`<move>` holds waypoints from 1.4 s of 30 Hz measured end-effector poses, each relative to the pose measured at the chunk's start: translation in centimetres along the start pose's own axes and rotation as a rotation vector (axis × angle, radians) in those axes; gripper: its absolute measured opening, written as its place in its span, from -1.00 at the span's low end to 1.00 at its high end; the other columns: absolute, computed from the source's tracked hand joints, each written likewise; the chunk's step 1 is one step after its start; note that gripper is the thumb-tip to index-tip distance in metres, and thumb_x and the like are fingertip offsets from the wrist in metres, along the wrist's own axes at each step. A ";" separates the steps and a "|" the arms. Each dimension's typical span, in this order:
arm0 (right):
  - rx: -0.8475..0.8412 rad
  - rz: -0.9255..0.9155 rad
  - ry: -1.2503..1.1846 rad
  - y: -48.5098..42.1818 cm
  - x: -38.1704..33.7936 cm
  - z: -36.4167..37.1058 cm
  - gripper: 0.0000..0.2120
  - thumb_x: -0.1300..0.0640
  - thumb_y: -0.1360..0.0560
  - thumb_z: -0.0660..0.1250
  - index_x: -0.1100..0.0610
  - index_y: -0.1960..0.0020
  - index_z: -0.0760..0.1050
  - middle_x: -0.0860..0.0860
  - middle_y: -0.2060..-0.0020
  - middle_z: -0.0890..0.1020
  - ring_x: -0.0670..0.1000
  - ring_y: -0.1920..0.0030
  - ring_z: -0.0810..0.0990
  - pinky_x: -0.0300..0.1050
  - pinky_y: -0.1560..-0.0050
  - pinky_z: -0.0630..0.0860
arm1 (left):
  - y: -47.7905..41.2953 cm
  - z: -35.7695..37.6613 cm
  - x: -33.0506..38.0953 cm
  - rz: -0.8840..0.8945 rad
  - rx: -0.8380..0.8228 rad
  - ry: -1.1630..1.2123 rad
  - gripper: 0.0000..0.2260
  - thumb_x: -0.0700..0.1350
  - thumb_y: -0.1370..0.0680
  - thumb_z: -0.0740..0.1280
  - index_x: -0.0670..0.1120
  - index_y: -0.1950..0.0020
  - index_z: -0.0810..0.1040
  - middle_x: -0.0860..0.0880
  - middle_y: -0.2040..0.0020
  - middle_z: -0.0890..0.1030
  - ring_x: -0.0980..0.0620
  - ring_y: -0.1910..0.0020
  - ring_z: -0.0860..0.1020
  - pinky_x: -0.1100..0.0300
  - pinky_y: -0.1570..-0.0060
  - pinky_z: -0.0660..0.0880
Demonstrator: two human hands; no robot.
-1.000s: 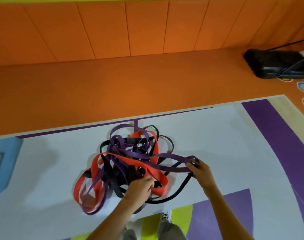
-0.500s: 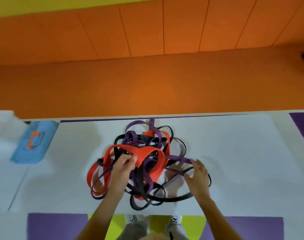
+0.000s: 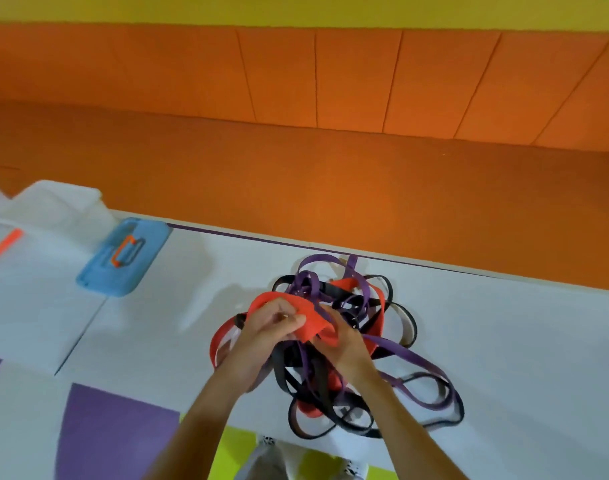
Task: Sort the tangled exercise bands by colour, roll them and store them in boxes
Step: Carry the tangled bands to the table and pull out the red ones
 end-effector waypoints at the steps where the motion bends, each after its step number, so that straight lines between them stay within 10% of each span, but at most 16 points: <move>1: 0.088 0.005 -0.007 -0.1 -0.5 -1.0 -0.78 -0.05 -0.59 0.38 -0.23 -0.22 0.57 -0.27 0.06 0.72 -0.32 0.08 0.63 -0.13 -0.01 0.60 | -0.1 -0.1 0.7 0.038 -0.023 -0.097 -0.77 0.02 -0.51 0.52 -0.11 0.09 0.59 -0.08 0.06 0.65 -0.03 0.05 0.66 0.18 0.03 0.60; 4: 0.281 0.077 0.009 0.0 -1.2 -4.4 -0.72 0.21 -0.61 0.29 -0.13 0.12 0.62 -0.13 0.36 0.68 -0.13 0.36 0.62 -0.06 0.25 0.55 | -1.2 -1.6 1.2 0.098 -0.027 -0.232 -0.86 0.02 -0.58 0.49 -0.02 0.04 0.64 0.05 0.07 0.67 0.07 0.05 0.65 0.21 -0.02 0.59; 11: 0.472 0.020 0.018 0.2 -8.6 -10.7 -0.41 0.41 -0.33 0.14 -0.06 -0.15 0.67 -0.12 0.08 0.74 -0.09 0.12 0.69 -0.12 0.14 0.62 | -4.3 -0.4 -6.1 -0.153 -0.253 0.001 -0.42 -0.33 -0.54 0.44 0.13 -0.46 0.44 0.00 -0.38 0.58 0.06 -0.30 0.65 0.07 -0.25 0.63; 16: 0.512 -0.029 -0.095 -0.2 -14.1 -10.4 -0.38 0.35 -0.26 0.14 -0.22 -0.05 0.67 -0.18 0.24 0.73 -0.04 0.30 0.65 -0.21 0.36 0.52 | -4.7 2.4 -8.5 -0.099 -0.344 -0.234 -0.48 -0.19 -0.48 0.60 0.15 -0.30 0.46 0.07 -0.24 0.63 0.12 -0.23 0.63 0.08 -0.31 0.54; 20: 0.443 -0.046 -0.112 -0.4 -15.9 -8.3 -0.45 0.40 -0.33 0.39 -0.17 -0.12 0.66 -0.17 -0.02 0.74 -0.07 -0.09 0.70 0.04 -0.12 0.67 | -5.9 0.9 -6.8 0.000 -0.214 -0.213 -0.78 -0.23 -0.57 0.54 -0.25 -0.16 0.60 -0.18 0.00 0.72 0.01 0.00 0.69 0.10 -0.11 0.55; 26: 0.147 0.080 -0.191 0.9 -10.1 -3.7 -0.25 -0.16 -0.40 0.61 -0.36 -0.49 0.34 -0.28 -0.35 0.56 -0.28 -0.41 0.46 -0.25 -0.24 0.56 | -6.1 -5.5 -3.2 -0.003 -0.076 -0.046 -0.56 0.10 -0.39 0.59 -0.07 -0.16 0.64 -0.06 -0.04 0.76 -0.03 -0.07 0.74 0.13 -0.02 0.68; 30: 0.013 0.239 -0.140 2.0 -3.7 1.1 -0.32 -0.02 -0.49 0.57 -0.37 -0.45 0.30 -0.30 -0.41 0.42 -0.15 -0.51 0.36 -0.37 -0.27 0.45 | -6.8 -9.0 -1.3 0.008 0.036 0.073 -0.68 0.06 -0.40 0.61 0.06 -0.10 0.68 -0.01 -0.03 0.76 -0.02 -0.08 0.73 -0.03 -0.21 0.62; 35: 0.186 0.364 0.381 4.3 3.1 1.8 -0.22 0.07 -0.54 0.49 -0.06 -0.63 0.18 -0.01 -0.60 0.25 0.10 -0.63 0.17 0.05 -0.57 0.24 | -6.6 -12.1 1.9 0.080 0.116 0.277 -0.74 -0.02 -0.43 0.64 0.08 -0.08 0.70 -0.10 -0.17 0.74 -0.15 -0.26 0.69 -0.18 -0.41 0.49; 42: 0.298 0.662 0.487 8.3 9.1 -2.3 -0.09 0.05 -0.57 0.46 -0.02 -0.70 -0.07 0.11 -0.68 0.04 0.20 -0.66 0.01 0.25 -0.56 0.25 | -6.7 -13.7 5.2 0.192 0.207 0.227 -0.77 -0.15 -0.55 0.56 -0.03 -0.16 0.62 -0.05 -0.02 0.73 -0.03 -0.05 0.72 -0.01 -0.16 0.63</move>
Point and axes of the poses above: each hand's wrist, its own y-axis away from the middle knuckle, its own z-axis out of the palm, x = y × z, the point moved 10 cm from there along -y, towards the middle knuckle
